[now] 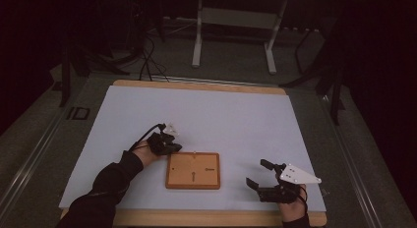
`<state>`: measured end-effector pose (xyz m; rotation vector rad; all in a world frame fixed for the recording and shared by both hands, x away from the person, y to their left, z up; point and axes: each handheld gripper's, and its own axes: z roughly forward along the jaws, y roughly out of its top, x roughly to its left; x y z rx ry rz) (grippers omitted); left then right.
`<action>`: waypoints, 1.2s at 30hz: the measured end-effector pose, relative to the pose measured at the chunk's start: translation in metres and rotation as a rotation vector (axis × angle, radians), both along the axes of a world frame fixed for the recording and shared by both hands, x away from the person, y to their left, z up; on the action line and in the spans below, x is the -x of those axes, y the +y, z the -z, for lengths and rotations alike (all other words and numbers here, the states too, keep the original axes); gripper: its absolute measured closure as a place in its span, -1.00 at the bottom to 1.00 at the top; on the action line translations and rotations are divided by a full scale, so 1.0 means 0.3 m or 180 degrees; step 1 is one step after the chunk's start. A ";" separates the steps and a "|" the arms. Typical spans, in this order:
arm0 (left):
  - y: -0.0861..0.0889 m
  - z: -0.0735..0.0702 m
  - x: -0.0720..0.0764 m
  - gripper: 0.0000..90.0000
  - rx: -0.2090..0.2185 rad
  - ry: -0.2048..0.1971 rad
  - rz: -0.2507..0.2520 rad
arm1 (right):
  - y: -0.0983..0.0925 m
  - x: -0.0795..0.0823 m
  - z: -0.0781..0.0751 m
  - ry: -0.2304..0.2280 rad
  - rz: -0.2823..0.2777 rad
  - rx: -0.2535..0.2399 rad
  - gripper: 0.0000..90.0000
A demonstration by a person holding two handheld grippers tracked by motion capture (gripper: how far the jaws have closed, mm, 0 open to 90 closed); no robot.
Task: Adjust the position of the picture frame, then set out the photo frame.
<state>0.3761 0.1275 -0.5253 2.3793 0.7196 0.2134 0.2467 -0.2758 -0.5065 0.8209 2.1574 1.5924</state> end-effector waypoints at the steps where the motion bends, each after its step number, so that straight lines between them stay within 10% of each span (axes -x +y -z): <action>1: 0.005 -0.003 -0.001 1.00 0.0038 -0.0031 -0.0026 | 0.001 0.000 0.000 -0.0001 -0.0003 -0.0004 -0.69; 36: 0.064 -0.161 0.230 0.18 0.1011 -0.0421 0.0208 | 0.013 0.000 -0.008 -0.0076 0.0031 -0.0057 -0.69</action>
